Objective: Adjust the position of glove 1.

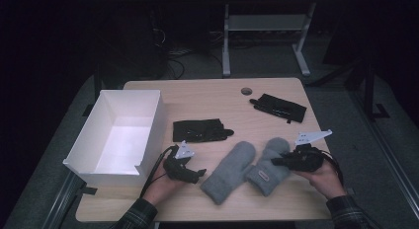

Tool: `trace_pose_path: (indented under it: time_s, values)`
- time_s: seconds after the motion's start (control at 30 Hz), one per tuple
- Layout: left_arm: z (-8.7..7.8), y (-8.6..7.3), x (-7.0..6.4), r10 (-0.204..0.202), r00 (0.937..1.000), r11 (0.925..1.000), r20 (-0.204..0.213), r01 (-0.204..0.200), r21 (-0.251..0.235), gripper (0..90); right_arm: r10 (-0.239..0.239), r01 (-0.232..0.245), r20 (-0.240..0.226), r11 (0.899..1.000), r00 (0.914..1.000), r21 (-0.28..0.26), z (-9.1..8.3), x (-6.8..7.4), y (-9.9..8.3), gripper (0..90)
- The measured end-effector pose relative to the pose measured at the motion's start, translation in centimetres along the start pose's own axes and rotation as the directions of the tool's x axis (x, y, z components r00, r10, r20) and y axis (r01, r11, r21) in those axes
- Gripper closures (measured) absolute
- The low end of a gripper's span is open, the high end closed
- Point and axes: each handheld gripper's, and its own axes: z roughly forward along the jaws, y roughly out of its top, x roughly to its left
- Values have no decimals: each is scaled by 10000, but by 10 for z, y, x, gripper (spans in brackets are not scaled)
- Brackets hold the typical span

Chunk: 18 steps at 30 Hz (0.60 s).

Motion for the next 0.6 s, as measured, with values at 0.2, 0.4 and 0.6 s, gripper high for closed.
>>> trace_pose_path:
  time_s: [0.2, 0.4, 0.6]
  values:
    - [0, 0, 0, -34, 10000, 10000, -5, 34, -28, 127, 213, -237, -454, 9983, 9987, -533, 1, 11, 19, 791]
    - [0, 0, 0, -34, 10000, 10000, -2, 34, -56, 127, 187, -213, -557, 9987, 9983, -463, 21, 30, 36, 790]
    - [0, 0, 0, 19, 10000, 10000, -5, -19, 2, 127, 567, -606, -792, 9970, 9952, -479, 41, 47, 48, 790]
